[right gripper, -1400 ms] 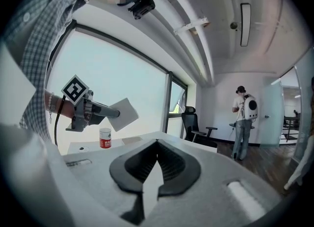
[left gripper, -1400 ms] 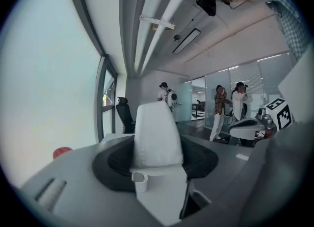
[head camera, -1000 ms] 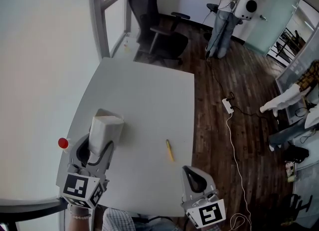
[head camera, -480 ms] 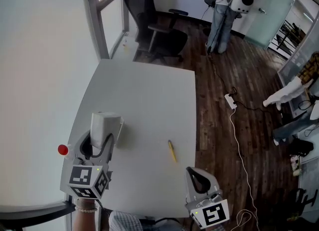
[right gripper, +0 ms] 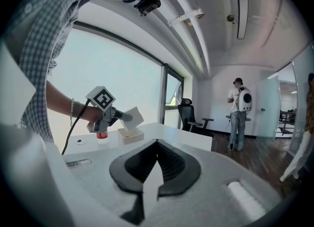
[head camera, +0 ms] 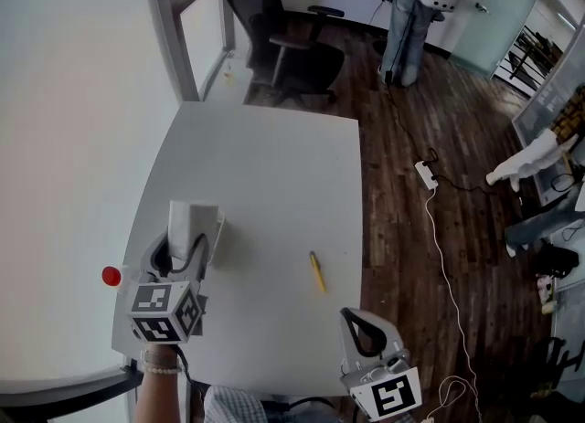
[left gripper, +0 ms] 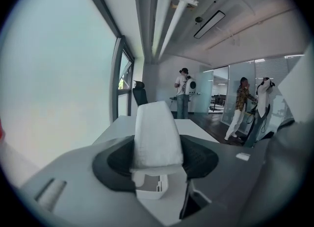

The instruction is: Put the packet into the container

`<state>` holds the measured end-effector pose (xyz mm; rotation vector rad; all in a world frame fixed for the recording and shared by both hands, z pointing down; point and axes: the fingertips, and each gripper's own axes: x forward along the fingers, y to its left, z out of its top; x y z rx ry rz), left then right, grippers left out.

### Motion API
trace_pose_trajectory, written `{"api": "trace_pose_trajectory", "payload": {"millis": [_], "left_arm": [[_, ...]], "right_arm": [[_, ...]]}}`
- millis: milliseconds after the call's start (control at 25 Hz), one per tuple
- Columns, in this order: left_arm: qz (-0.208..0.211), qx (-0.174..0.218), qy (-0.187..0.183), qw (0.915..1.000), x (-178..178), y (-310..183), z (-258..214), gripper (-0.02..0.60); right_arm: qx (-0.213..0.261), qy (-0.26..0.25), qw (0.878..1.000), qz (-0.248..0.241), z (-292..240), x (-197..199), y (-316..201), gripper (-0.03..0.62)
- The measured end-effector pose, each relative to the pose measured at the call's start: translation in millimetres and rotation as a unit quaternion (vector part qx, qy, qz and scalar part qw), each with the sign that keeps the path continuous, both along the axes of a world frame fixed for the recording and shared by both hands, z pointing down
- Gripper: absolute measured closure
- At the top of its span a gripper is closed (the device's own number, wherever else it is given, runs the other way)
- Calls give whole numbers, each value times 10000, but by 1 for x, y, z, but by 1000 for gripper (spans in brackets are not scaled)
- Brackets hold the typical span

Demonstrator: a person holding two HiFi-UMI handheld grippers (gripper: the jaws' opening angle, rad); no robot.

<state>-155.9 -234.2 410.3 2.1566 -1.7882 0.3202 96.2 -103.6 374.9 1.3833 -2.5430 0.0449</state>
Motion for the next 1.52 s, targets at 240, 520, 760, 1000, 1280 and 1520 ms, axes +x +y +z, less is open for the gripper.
{"api": "trace_pose_trajectory", "payload": {"millis": [240, 520, 760, 1000, 1280, 1520], "left_arm": [[-106, -168, -117, 9997, -3, -9, 21, 321], [-366, -435, -229, 9981, -12, -15, 40, 321], [-565, -747, -416, 9947, -22, -16, 59, 321], [-639, -1067, -634, 9902, -23, -19, 78, 319], [-690, -1226, -598, 9883, -23, -18, 89, 313], [-673, -1168, -724, 9882, -20, -20, 89, 308]], "right_arm": [[-31, -44, 10000, 10, 5, 0, 2, 595], [-86, -75, 9999, -18, 9, 1, 1, 595], [-123, -74, 9999, -5, 11, 1, 0, 595], [-190, -43, 9998, 26, 15, 5, -1, 595], [-240, -48, 9997, 70, 15, 8, 0, 595], [-205, -68, 9997, 68, 14, 9, 0, 595]]}}
